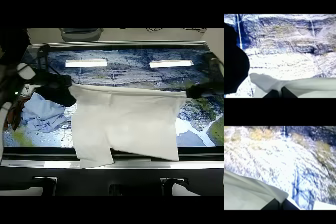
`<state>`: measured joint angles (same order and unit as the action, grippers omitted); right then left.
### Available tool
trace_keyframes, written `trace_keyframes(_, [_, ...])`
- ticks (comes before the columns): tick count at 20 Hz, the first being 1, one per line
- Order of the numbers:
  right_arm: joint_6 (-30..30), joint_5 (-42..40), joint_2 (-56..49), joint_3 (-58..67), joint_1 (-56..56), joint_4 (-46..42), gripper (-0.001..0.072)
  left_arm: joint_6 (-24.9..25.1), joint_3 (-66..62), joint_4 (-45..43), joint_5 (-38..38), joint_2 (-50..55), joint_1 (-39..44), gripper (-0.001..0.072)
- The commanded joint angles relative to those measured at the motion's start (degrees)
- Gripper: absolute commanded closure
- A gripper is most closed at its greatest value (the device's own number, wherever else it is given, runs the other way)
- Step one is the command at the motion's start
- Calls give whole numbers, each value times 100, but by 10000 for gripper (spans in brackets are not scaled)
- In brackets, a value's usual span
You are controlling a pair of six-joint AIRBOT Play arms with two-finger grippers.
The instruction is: Fold the shirts.
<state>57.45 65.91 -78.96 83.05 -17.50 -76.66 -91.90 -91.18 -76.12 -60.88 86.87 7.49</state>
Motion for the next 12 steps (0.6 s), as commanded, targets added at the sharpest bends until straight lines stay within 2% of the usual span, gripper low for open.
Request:
trace_keyframes(1, [238,-2430,-1106,-98,282,332,657,66,-570,157,608,1292,-31,675])
trace_keyframes(4, [238,-3488,-1541,-98,293,957,657,59,-1224,160,1038,1873,-37,675])
trace_keyframes(6, [238,-3451,-1718,-98,293,1117,657,20,-1320,201,1093,2061,33,675])
trace_keyframes(9, [70,-2588,-1617,-98,236,1069,656,24,-1322,-221,374,2004,68,676])
trace_keyframes(12, [-514,-960,-1213,-98,76,667,656,68,-1322,-579,-1158,1751,-4,676])
